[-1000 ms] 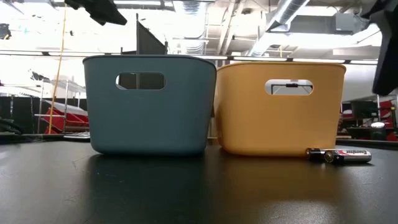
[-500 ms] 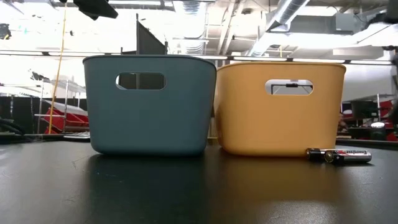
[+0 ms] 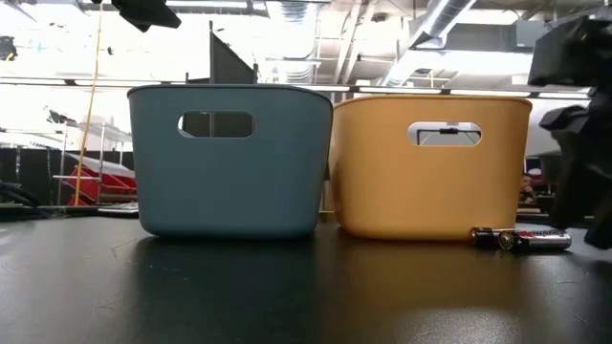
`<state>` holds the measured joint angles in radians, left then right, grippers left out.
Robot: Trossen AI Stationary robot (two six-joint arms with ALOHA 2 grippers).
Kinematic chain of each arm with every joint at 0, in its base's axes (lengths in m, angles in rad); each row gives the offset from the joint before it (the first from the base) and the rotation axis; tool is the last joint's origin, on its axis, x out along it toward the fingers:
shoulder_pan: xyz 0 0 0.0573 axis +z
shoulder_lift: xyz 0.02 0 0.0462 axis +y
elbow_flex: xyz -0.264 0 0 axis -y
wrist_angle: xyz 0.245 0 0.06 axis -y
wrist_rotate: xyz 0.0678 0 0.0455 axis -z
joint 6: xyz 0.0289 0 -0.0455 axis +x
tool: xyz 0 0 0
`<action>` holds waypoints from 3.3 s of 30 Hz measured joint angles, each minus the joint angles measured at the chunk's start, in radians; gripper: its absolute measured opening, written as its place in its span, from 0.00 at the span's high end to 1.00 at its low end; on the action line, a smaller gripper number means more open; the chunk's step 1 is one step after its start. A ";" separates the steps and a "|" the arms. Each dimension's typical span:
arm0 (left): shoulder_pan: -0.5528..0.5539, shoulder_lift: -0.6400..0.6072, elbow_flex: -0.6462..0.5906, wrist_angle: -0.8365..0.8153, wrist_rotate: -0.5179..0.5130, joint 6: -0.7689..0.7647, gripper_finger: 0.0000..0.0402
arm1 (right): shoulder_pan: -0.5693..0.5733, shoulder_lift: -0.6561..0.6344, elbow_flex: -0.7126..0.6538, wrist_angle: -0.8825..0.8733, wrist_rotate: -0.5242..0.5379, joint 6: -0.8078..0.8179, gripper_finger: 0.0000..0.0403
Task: Sort batteries
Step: Put the silver battery into the yellow bin, then put the top duracell battery into the blue bin
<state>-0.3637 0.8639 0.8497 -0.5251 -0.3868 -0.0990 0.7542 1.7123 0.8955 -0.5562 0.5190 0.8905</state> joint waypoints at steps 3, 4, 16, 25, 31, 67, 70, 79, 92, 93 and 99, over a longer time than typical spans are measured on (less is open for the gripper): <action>0.000 0.000 0.000 0.000 0.000 -0.002 0.57 | -0.014 0.014 0.000 0.012 -0.003 -0.009 0.44; 0.000 0.000 0.000 -0.001 0.000 -0.002 0.57 | -0.019 0.015 0.000 0.015 -0.003 -0.009 0.44; 0.000 0.000 0.000 -0.004 0.001 -0.001 0.57 | -0.057 0.015 0.001 0.087 -0.052 -0.047 0.44; 0.000 0.000 -0.001 -0.008 0.001 -0.003 0.57 | -0.066 0.058 0.005 0.111 -0.050 -0.024 0.54; 0.000 0.000 -0.002 -0.013 0.001 0.000 0.57 | -0.066 0.069 0.004 0.122 -0.054 -0.025 0.65; -0.020 0.000 -0.003 -0.178 0.044 -0.107 0.57 | -0.001 0.079 0.158 0.069 -0.087 -0.193 0.95; -0.029 0.000 -0.003 -0.185 0.071 -0.108 0.57 | 0.000 0.078 0.201 0.034 -0.075 -0.222 0.95; -0.060 0.000 -0.003 -0.205 0.098 -0.134 0.57 | -0.005 0.076 0.466 -0.212 0.124 -0.418 0.95; -0.078 0.000 -0.003 -0.203 0.086 -0.179 0.57 | -0.212 0.073 0.690 -0.787 0.258 -0.339 0.84; -0.084 0.000 -0.003 -0.202 0.085 -0.179 0.57 | -0.228 0.073 0.690 -0.782 0.246 -0.352 0.81; -0.122 0.020 -0.003 -0.227 0.067 -0.237 0.57 | -0.275 0.073 0.690 -0.771 0.240 -0.391 0.53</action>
<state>-0.4859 0.8836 0.8467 -0.7520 -0.3195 -0.3359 0.4792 1.7851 1.5860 -1.3267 0.7593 0.4994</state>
